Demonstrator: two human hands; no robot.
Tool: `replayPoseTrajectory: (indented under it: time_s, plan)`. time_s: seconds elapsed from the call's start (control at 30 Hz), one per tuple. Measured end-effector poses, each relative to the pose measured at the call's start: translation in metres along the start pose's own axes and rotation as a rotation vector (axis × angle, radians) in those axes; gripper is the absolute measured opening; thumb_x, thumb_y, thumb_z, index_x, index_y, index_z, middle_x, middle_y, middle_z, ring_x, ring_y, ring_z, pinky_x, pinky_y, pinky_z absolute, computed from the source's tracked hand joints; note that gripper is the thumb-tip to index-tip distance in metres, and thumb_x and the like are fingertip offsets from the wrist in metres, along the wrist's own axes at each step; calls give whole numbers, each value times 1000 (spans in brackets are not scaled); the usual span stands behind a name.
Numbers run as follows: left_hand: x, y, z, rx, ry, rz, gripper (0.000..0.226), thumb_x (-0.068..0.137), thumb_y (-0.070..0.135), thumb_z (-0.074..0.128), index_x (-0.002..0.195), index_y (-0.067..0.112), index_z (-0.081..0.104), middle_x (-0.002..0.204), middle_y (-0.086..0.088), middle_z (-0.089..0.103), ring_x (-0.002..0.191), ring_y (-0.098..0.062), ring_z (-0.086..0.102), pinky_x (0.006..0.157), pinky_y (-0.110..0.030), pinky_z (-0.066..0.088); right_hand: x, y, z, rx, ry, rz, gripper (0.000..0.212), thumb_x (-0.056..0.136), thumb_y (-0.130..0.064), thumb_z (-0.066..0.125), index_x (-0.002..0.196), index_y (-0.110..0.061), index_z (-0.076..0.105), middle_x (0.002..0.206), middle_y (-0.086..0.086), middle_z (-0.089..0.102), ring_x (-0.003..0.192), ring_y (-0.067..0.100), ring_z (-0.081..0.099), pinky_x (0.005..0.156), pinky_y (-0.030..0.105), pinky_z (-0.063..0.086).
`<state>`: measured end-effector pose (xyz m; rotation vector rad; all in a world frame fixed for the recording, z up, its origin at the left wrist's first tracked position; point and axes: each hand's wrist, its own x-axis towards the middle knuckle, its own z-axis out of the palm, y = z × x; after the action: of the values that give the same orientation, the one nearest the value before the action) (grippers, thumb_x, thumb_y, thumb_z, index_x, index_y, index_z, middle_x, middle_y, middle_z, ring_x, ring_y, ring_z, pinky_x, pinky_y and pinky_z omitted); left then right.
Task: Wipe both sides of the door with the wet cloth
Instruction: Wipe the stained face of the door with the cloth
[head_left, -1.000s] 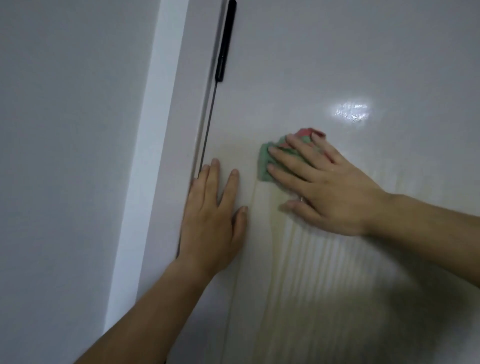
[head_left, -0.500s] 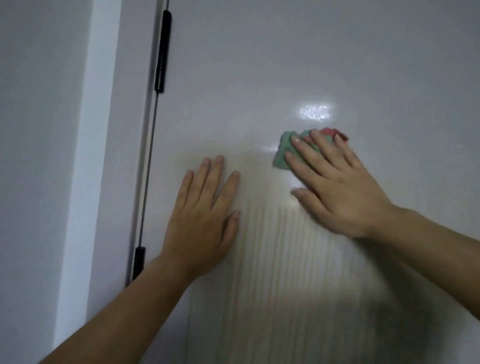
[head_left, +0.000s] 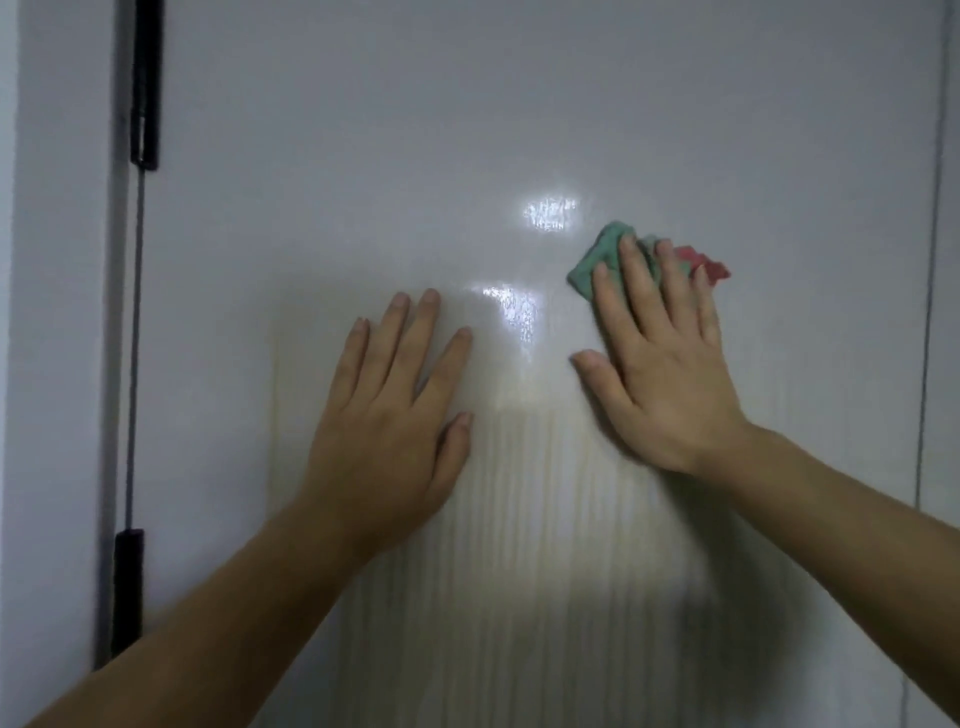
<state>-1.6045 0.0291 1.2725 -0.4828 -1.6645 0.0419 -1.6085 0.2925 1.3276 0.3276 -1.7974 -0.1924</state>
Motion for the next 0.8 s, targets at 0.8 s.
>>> replayPoseTrajectory:
  time_s: [0.8]
  plan:
    - [51, 116, 39, 45, -24, 103, 62, 98, 39, 41, 155, 14, 44, 167, -20, 24, 155, -41, 21, 120, -67, 18, -57, 97, 0, 50, 1, 134, 70, 105, -54, 26, 164, -21, 7, 171, 5, -5, 157, 29, -12, 126, 50, -7]
